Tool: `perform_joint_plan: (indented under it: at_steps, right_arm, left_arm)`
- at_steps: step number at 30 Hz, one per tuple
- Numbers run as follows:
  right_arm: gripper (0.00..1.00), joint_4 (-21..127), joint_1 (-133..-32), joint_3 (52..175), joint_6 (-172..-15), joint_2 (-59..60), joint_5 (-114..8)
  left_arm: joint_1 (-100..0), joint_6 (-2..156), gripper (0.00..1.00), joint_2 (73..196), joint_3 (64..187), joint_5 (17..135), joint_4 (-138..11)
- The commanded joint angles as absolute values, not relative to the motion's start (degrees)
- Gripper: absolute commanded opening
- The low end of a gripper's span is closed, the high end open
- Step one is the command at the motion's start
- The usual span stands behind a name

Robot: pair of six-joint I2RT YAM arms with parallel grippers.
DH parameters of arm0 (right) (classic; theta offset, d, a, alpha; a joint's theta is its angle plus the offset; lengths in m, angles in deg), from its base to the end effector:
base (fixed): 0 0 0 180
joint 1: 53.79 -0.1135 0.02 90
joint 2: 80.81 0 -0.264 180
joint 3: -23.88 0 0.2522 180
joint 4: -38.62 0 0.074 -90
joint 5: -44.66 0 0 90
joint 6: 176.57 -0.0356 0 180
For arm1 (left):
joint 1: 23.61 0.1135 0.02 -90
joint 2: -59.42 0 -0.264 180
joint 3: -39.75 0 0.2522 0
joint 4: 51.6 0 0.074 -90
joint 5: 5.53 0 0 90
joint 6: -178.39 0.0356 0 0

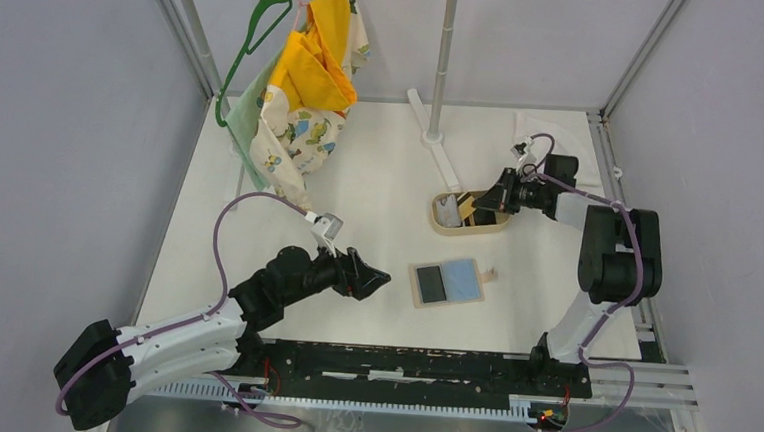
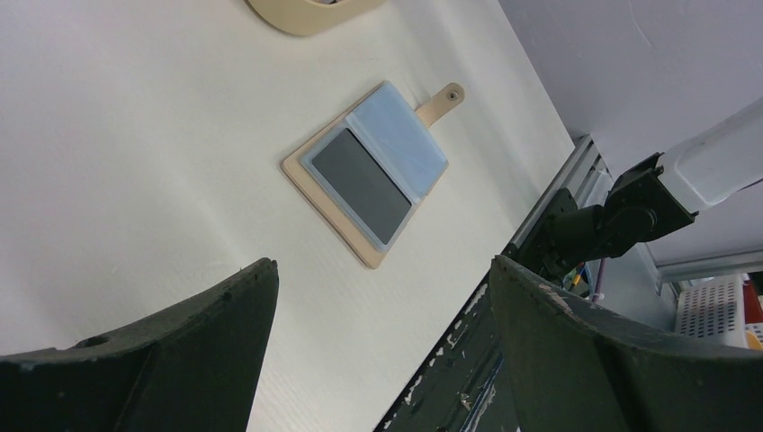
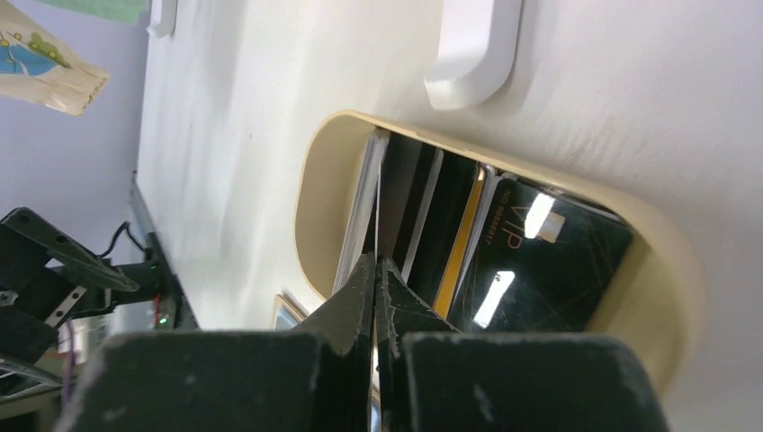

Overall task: Put the credit cards into the card holder
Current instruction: Pick up the credit card from the storage box.

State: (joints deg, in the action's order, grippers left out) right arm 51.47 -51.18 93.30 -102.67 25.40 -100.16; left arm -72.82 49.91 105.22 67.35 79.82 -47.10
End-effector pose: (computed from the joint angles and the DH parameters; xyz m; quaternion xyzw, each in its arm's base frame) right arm 0.3578 0.0128 0.1439 -0.0213 0.8480 0.4651 0.2534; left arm 0.1166 -0.1396 0.1981 0.0984 0.7800 -0.4506 0.4230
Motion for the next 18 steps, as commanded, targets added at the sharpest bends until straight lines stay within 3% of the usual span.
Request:
perform_joint_plan:
  at_steps: [1, 14, 18]
  right_arm:
    - [0.00, 53.39, -49.26, 95.28, -98.01, 16.66, -95.00]
    - [0.00, 56.81, -46.68, 96.18, -94.21, 11.09, -98.26]
    - [0.00, 56.59, -46.76, 96.22, -91.90, 9.02, -106.36]
  left_arm:
    - [-72.72, 47.61, 0.92, 104.85, 68.26, 79.29, -43.61]
    - [-72.70, 49.68, 0.91, 104.96, 70.70, 77.74, -44.35]
    - [-72.74, 54.54, 0.84, 107.08, 74.64, 75.68, -47.27]
